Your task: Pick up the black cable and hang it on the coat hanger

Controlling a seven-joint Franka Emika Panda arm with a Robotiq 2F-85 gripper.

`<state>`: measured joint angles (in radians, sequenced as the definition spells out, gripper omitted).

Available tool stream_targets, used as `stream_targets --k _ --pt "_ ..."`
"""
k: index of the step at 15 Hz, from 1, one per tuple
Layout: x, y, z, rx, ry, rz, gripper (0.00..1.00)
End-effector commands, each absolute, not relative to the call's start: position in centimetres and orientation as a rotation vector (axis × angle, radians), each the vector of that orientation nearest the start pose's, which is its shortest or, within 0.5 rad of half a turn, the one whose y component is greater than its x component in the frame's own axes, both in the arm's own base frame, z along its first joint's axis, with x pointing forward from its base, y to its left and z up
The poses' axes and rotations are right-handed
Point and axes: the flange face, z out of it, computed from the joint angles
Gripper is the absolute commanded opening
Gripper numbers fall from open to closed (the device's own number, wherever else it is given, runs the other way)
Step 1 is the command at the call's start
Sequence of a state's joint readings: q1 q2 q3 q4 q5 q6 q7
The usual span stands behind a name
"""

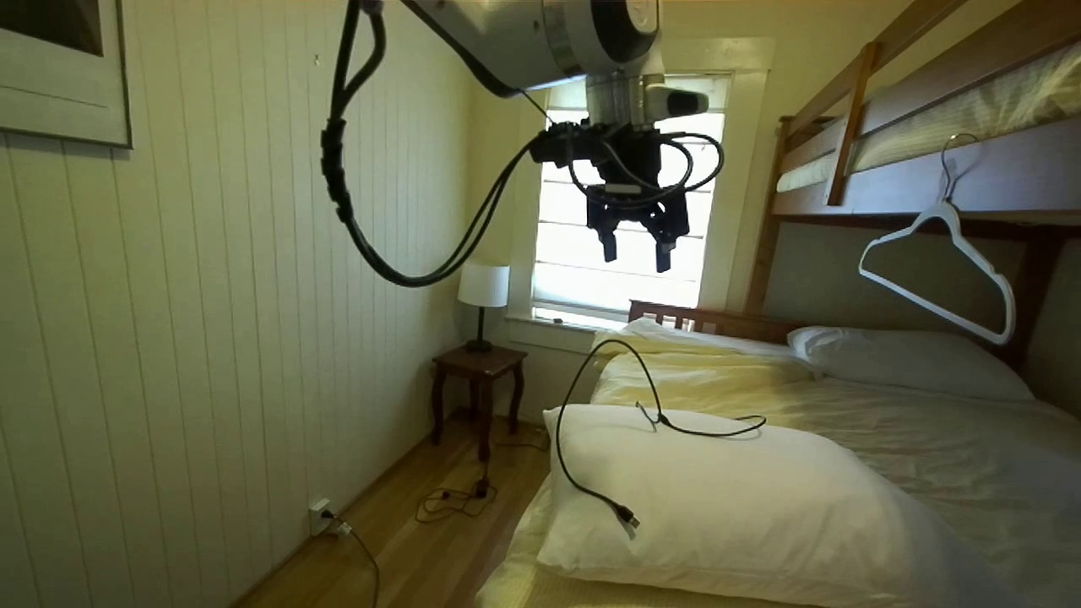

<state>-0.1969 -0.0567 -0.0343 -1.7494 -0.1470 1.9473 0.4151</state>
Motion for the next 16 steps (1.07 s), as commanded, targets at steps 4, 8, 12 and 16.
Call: stream_targets --k 4,8,12,16 --pt "56.0 -13.4 59.0 -3.116 0.996 -0.217 1.00" --pt "55.4 -12.5 53.6 -3.267 0.973 0.143 1.00" --pt "55.8 -13.4 49.9 -3.414 0.809 0.313 1.00" --pt "55.9 -14.0 49.3 -3.435 0.817 0.317 1.00"
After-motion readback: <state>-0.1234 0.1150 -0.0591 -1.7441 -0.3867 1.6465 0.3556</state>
